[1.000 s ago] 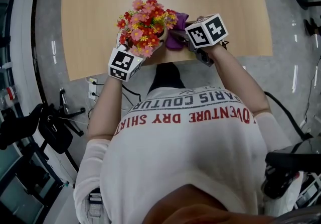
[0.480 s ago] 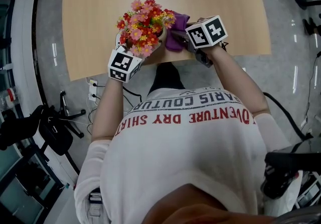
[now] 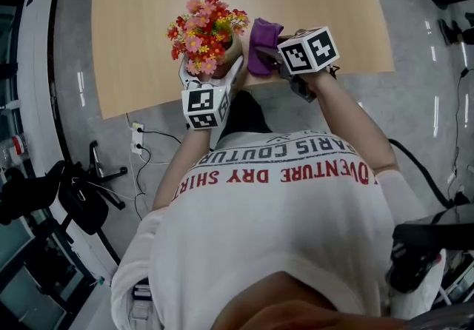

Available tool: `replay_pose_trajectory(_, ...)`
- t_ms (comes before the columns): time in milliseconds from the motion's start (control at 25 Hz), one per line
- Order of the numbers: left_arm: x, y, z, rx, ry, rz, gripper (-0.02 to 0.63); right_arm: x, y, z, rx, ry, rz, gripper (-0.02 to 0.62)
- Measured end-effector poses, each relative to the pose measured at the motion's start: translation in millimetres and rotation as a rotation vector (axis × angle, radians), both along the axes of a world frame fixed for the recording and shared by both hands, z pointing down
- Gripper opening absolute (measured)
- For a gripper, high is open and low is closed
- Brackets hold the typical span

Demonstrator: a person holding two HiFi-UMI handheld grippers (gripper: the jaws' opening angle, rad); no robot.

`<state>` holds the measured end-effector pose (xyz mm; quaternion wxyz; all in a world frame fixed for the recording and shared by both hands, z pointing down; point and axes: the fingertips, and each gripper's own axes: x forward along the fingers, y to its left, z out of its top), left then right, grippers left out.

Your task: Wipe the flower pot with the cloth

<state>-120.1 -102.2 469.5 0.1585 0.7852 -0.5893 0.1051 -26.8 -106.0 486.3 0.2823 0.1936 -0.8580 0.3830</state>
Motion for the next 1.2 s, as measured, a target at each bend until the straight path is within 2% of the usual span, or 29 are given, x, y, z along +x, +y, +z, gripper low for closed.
replay_pose_trajectory(160,1,-8,3,-0.019,0.024,-0.114,0.505,10,6,0,0.007,0.009,0.014,0.063)
replay_pose_trajectory(280,3,-14,3,-0.024,0.036,-0.135,0.505,12,11,2,-0.003,0.004,0.019,0.063)
replay_pose_trajectory(440,-2,-22,15,-0.038,0.016,-0.196,0.503,18,9,12,-0.010,0.001,0.029,0.063)
replay_pose_trajectory(640,-5,-24,12,-0.037,0.010,-0.190,0.468,19,8,8,-0.004,-0.002,0.030,0.063)
replay_pose_trajectory(880,7,-16,4,-0.037,0.001,-0.110,0.466,28,15,-4,0.002,-0.009,0.019,0.063)
replay_pose_trajectory(1200,14,-8,6,-0.050,-0.004,0.157,0.465,14,17,-20,-0.019,-0.098,-0.007,0.063)
